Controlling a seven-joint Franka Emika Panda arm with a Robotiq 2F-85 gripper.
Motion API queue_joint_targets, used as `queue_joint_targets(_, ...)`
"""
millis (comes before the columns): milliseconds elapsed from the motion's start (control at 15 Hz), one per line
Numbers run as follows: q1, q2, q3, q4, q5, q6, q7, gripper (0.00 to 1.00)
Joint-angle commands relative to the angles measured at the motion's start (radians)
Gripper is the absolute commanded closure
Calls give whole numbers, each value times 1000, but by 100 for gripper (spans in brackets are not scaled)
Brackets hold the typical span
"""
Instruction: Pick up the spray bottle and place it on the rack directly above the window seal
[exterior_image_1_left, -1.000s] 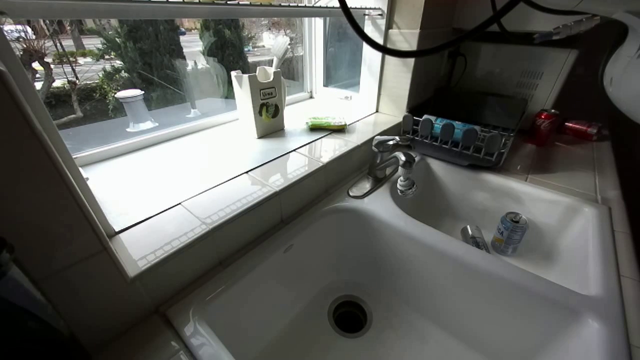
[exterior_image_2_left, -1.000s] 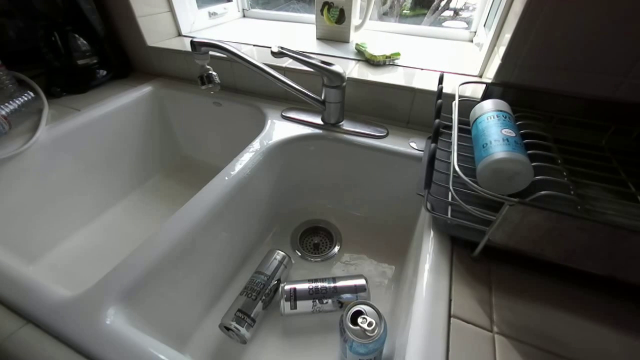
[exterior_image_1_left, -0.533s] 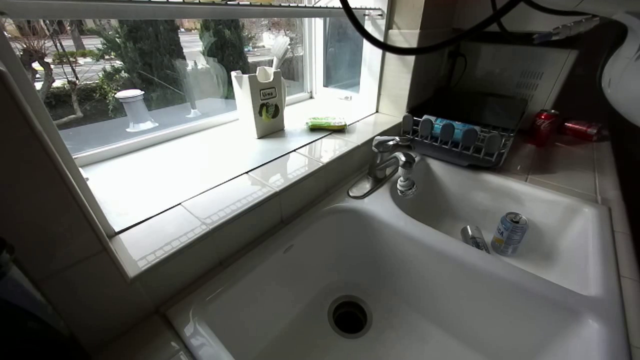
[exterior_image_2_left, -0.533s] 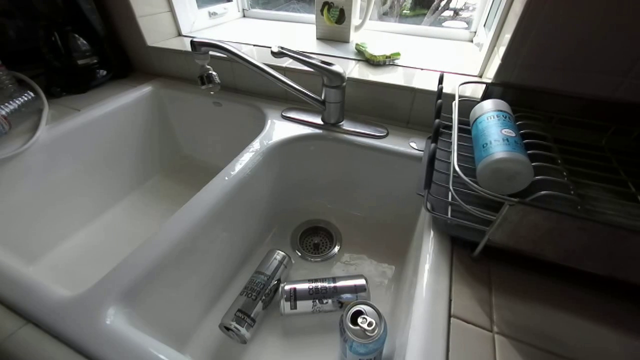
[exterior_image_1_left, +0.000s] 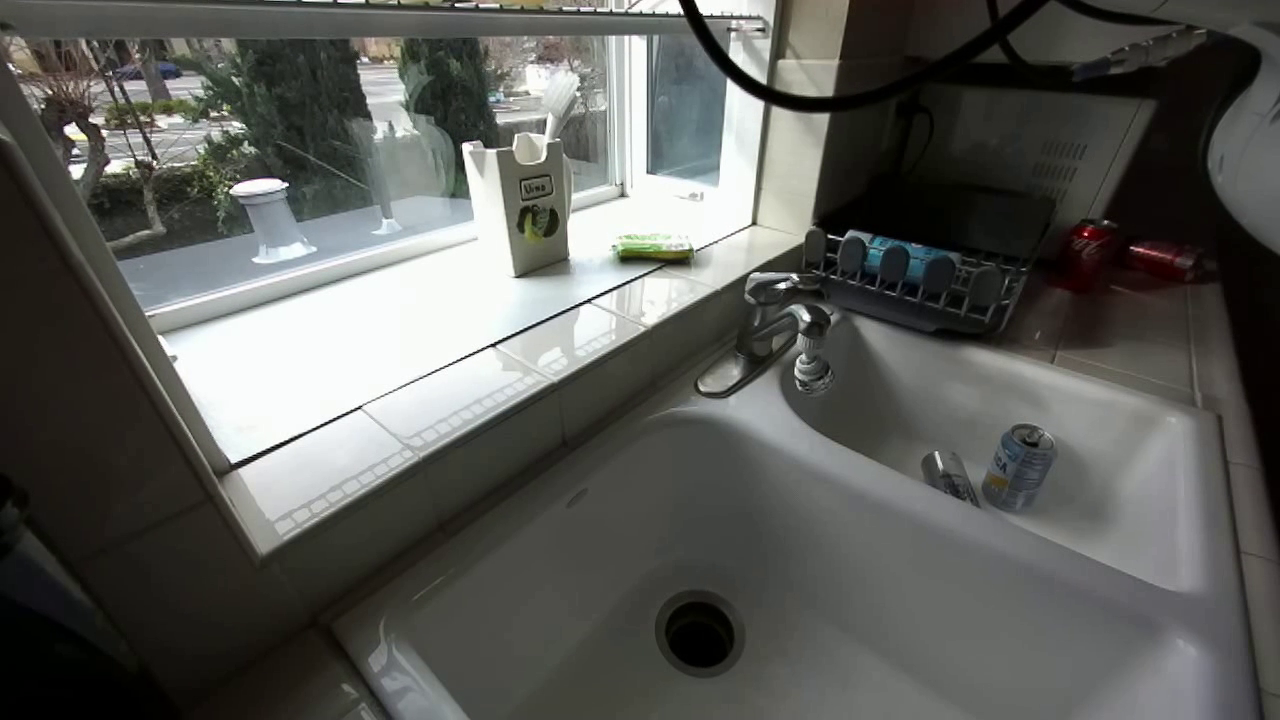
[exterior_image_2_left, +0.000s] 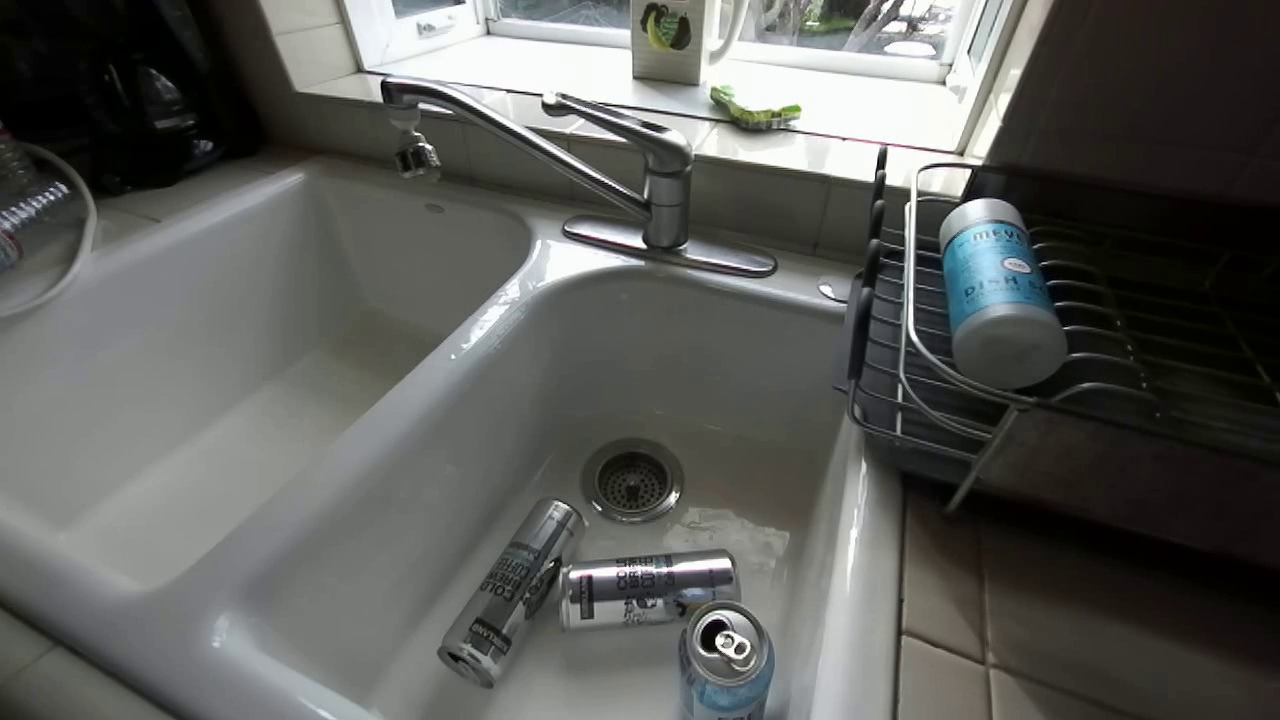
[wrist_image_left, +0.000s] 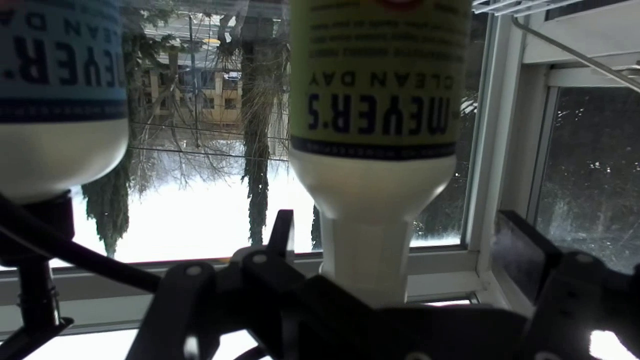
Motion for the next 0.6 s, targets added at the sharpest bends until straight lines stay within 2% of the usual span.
queue_joint_targets(0,28,2,-44,19,-19,-35,59,0)
queue_joint_targets(533,78,-34,-141,-13,-26,-78,143,0)
